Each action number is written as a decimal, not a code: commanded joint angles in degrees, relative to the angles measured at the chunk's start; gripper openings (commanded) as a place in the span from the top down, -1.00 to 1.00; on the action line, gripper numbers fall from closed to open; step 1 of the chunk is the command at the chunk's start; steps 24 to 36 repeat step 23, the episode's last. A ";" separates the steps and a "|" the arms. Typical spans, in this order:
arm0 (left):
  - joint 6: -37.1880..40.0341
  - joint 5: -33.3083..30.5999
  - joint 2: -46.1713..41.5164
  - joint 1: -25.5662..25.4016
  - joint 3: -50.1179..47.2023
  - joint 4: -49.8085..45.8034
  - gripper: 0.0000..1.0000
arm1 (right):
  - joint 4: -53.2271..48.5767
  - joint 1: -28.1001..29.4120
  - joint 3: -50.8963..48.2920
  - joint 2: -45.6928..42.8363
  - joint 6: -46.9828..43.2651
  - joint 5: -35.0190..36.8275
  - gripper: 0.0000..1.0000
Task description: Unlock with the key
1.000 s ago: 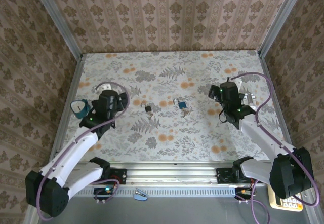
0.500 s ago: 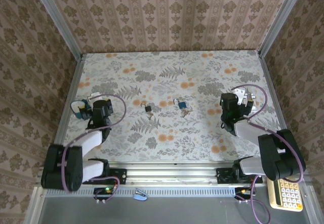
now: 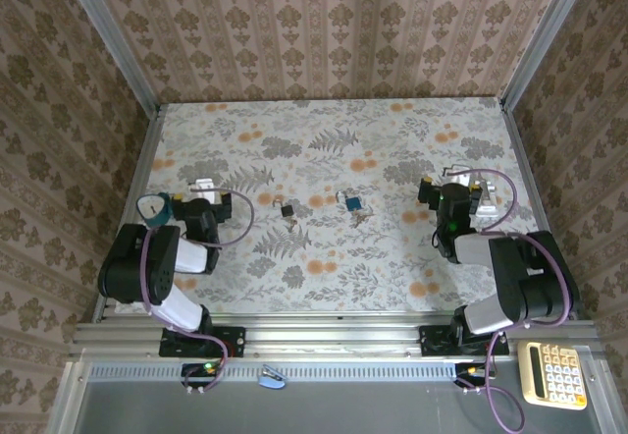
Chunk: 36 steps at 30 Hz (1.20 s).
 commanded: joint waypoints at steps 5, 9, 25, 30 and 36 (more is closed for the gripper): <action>0.77 2.34 -0.50 0.61 3.25 -1.99 -1.00 | 3.60 -2.27 -0.14 1.61 0.47 -6.63 -1.00; 1.07 2.32 -0.32 0.66 3.30 -1.58 -1.00 | 3.99 -0.83 0.34 2.17 -0.74 -4.77 -1.00; 1.07 2.43 -0.40 0.64 3.30 -1.71 -1.00 | 3.41 -1.66 0.45 1.99 -0.39 -6.72 -1.00; 1.07 2.43 -0.40 0.64 3.30 -1.71 -1.00 | 3.41 -1.66 0.45 1.99 -0.39 -6.72 -1.00; 1.07 2.43 -0.40 0.64 3.30 -1.71 -1.00 | 3.41 -1.66 0.45 1.99 -0.39 -6.72 -1.00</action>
